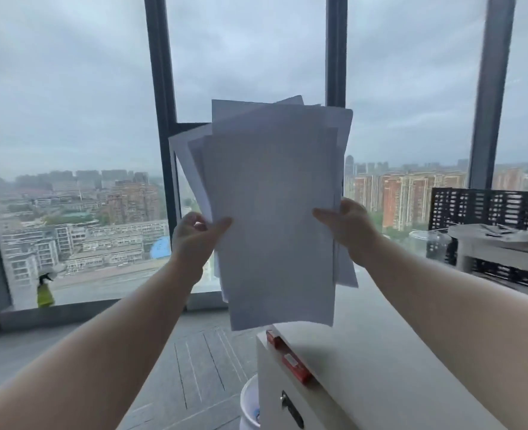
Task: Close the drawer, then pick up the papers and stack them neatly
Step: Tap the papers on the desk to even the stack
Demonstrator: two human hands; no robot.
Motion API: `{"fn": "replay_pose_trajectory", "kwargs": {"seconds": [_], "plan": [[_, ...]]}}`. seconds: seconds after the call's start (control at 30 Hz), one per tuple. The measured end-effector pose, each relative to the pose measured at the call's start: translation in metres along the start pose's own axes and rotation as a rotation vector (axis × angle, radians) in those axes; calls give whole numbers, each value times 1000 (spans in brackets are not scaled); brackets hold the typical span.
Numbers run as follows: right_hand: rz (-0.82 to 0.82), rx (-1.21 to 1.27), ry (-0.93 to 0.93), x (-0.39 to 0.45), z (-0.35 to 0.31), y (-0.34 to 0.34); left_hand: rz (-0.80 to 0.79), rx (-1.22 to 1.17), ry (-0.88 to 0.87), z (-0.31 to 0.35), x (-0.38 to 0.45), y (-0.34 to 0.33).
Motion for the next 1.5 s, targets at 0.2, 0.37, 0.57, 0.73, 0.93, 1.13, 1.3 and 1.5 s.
{"fn": "replay_pose_trajectory", "kwargs": {"seconds": [0.2, 0.37, 0.57, 0.73, 0.93, 1.13, 1.3, 1.5], "plan": [[147, -26, 58, -22, -24, 101, -168, 13, -53, 15, -5, -107], [202, -72, 17, -38, -7, 159, -247, 18, -78, 1, -8, -180], [219, 17, -51, -60, 49, 189, -313, 29, -42, -47, -24, -232], [318, -28, -52, -61, 66, 192, -306, -87, -33, -62, -28, -236], [301, 44, 36, -47, 41, 197, -337, -213, -31, -56, -15, -240], [108, 107, -85, -63, 61, 195, -385, -95, 37, -78, -25, -241], [92, 16, -166, -60, 82, 200, -394, -104, 110, -92, -26, -239], [127, -16, -216, -60, 100, 197, -469, -183, 218, -102, -27, -243]]}}
Point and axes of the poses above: each hand's wrist, its own x-axis towards the middle knuckle, its own y-axis out of the back of the hand, z = x × y, the point moved 1 cm from there along x, towards the middle knuckle, and after that the axes turned 11 degrees about -z, right-handed, at the moved point
